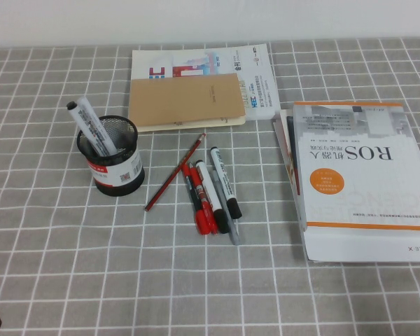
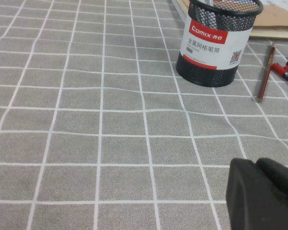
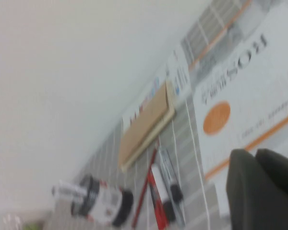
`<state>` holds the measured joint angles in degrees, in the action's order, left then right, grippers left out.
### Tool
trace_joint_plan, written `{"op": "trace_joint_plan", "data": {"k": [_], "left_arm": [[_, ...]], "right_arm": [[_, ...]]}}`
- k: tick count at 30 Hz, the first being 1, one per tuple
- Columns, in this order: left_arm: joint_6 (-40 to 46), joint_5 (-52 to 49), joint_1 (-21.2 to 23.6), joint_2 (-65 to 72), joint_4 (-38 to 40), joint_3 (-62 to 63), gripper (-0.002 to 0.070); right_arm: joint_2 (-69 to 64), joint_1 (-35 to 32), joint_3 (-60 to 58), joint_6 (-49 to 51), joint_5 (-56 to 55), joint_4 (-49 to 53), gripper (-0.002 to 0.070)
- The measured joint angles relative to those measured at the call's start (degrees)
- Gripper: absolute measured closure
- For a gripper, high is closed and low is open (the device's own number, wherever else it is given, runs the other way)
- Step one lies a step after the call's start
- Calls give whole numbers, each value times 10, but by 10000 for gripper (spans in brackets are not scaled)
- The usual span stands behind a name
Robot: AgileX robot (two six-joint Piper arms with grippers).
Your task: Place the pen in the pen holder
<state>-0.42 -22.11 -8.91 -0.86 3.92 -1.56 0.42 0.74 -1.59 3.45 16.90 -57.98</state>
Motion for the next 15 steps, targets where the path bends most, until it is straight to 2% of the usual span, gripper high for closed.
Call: {"op": "trace_joint_plan", "data": {"k": [7,10,15], "left_arm": [[0,0,0,0,0,0,680],[0,0,0,0,0,0,680],[0,0,0,0,0,0,680]], "right_arm": [[0,0,18,-26,95,23,689],[-38,0,81,-26,139,81,689],[-198,0,241,-30,257,230,689]]}}
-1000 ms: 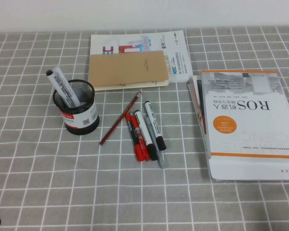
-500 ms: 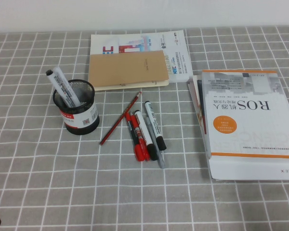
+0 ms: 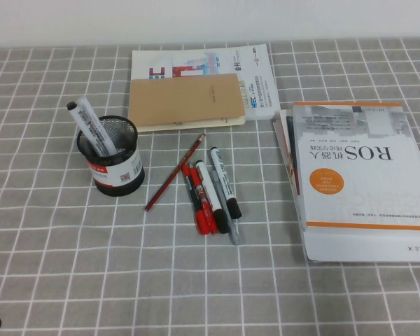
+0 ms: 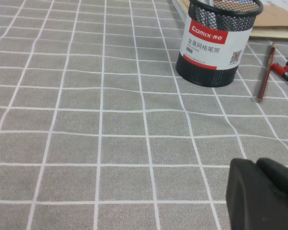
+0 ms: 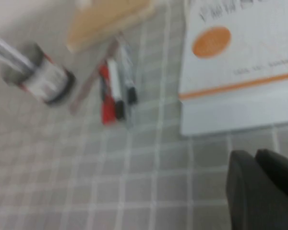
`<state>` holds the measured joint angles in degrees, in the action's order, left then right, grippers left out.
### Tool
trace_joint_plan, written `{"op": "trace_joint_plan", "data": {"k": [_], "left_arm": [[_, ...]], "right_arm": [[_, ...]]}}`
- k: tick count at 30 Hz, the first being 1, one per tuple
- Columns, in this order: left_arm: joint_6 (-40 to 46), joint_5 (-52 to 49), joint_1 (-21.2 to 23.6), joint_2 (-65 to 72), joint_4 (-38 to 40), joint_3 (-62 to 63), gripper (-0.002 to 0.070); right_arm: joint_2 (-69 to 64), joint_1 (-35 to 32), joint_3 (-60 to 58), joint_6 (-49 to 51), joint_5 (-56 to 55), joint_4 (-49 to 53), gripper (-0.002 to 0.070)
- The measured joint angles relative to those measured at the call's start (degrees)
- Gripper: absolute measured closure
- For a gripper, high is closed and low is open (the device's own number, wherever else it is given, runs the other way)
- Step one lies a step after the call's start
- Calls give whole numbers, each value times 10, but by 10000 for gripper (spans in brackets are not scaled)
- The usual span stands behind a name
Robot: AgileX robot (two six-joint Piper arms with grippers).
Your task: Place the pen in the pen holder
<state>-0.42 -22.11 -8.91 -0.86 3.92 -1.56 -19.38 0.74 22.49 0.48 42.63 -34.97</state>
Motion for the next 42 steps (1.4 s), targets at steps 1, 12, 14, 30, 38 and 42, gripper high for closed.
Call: {"op": "trace_joint_plan", "data": {"k": [1,12,14,30,38,42], "left_arm": [[0,0,0,0,0,0,680],[0,0,0,0,0,0,680],[0,0,0,0,0,0,680],[0,0,0,0,0,0,680],[0,0,0,0,0,0,680],[0,0,0,0,0,0,680]], "right_arm": [[-32,0,28,-5,23,20,689],[-432,30,378,-70,250,87,688],[-490,65,430,-48,268,132,689],[-910,276,838,40,280,315,689],[-1040,322,959,40,280,328,689],[-1078,344,982,49,280,361,688]]}}
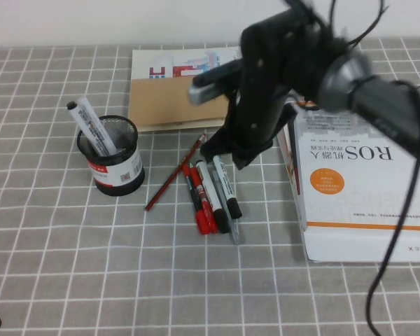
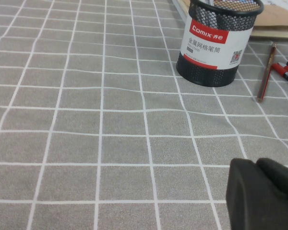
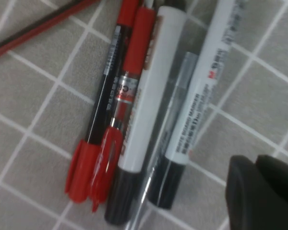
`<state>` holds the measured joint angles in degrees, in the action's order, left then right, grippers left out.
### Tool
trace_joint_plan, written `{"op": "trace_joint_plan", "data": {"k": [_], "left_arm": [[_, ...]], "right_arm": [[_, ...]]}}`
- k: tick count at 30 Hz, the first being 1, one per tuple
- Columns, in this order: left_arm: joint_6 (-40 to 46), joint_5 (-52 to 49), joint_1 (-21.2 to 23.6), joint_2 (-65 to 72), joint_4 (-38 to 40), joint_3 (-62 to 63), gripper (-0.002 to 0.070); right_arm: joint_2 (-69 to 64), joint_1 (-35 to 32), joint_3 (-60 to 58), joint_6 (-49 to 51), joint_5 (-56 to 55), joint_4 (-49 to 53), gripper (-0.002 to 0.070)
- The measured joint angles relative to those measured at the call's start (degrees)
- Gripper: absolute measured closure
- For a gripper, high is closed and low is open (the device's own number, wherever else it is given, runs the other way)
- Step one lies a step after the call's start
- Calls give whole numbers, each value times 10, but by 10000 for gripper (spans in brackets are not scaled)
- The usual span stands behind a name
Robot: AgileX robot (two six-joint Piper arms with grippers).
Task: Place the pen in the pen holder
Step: Pick up the pen on the table
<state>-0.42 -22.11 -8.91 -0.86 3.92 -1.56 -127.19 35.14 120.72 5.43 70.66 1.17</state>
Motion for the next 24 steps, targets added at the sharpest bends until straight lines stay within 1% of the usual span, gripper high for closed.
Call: {"op": "trace_joint_plan", "data": {"k": [3,5,8,10,12,13,16,20,22,24], "left_arm": [[0,0,0,0,0,0,680],[0,0,0,0,0,0,680],[0,0,0,0,0,0,680],[0,0,0,0,0,0,680],[0,0,0,0,0,0,680],[0,0,0,0,0,0,680],[0,0,0,0,0,0,680],[0,0,0,0,0,0,680],[0,0,0,0,0,0,680],[0,0,0,0,0,0,680]], "right_arm": [[-16,10,8,3,0,18,676],[-23,13,12,5,0,23,643],[-34,16,17,5,0,23,544],[-39,18,17,9,0,23,458],[-44,19,17,18,0,24,401],[-46,20,17,18,0,25,384],[-51,23,17,22,0,25,362],[-61,23,17,24,0,25,356],[-67,23,17,24,0,25,360],[-72,23,17,24,0,25,379]]}}
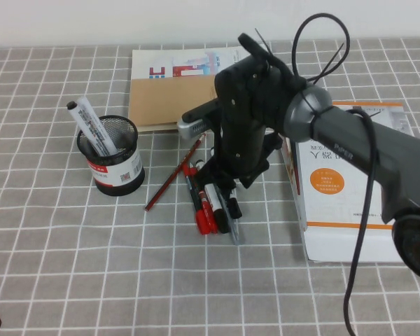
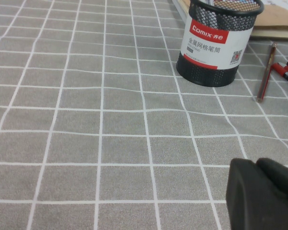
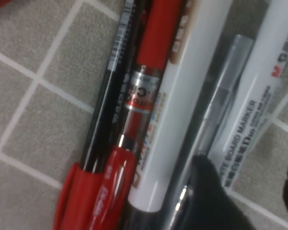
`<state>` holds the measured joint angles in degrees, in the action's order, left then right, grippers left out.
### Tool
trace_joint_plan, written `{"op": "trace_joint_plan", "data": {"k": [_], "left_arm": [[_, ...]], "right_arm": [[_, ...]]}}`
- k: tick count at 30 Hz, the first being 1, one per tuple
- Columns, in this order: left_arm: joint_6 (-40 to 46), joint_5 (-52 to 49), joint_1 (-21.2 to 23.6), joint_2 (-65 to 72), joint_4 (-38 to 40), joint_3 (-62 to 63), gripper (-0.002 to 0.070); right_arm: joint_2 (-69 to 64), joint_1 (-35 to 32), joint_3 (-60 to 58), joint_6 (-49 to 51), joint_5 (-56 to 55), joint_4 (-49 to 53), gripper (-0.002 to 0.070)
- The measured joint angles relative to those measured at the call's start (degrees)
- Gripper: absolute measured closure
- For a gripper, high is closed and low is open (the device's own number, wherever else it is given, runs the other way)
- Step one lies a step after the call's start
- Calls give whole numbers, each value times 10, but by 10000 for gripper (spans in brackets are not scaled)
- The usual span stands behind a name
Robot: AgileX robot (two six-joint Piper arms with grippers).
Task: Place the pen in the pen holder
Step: Pick up the pen on the table, then place the pen onto the pen holder
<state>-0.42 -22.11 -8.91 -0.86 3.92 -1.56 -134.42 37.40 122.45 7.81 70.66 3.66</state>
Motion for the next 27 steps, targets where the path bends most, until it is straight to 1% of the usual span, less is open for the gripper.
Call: {"op": "trace_joint_plan", "data": {"k": [5,11,13,14,18,20,23,27], "left_arm": [[0,0,0,0,0,0,680],[0,0,0,0,0,0,680],[0,0,0,0,0,0,680],[0,0,0,0,0,0,680],[0,0,0,0,0,0,680],[0,0,0,0,0,0,680],[0,0,0,0,0,0,680],[0,0,0,0,0,0,680]], "right_arm": [[-13,0,0,1,0,0,448],[-19,0,2,1,-2,-2,500],[-20,0,4,1,-2,-6,541],[-20,0,5,2,-2,-7,578],[-14,0,5,22,-4,-31,577],[1,0,-2,30,-45,-57,577],[42,13,-35,42,-147,-73,577],[111,42,-136,63,-321,-82,577]]}}
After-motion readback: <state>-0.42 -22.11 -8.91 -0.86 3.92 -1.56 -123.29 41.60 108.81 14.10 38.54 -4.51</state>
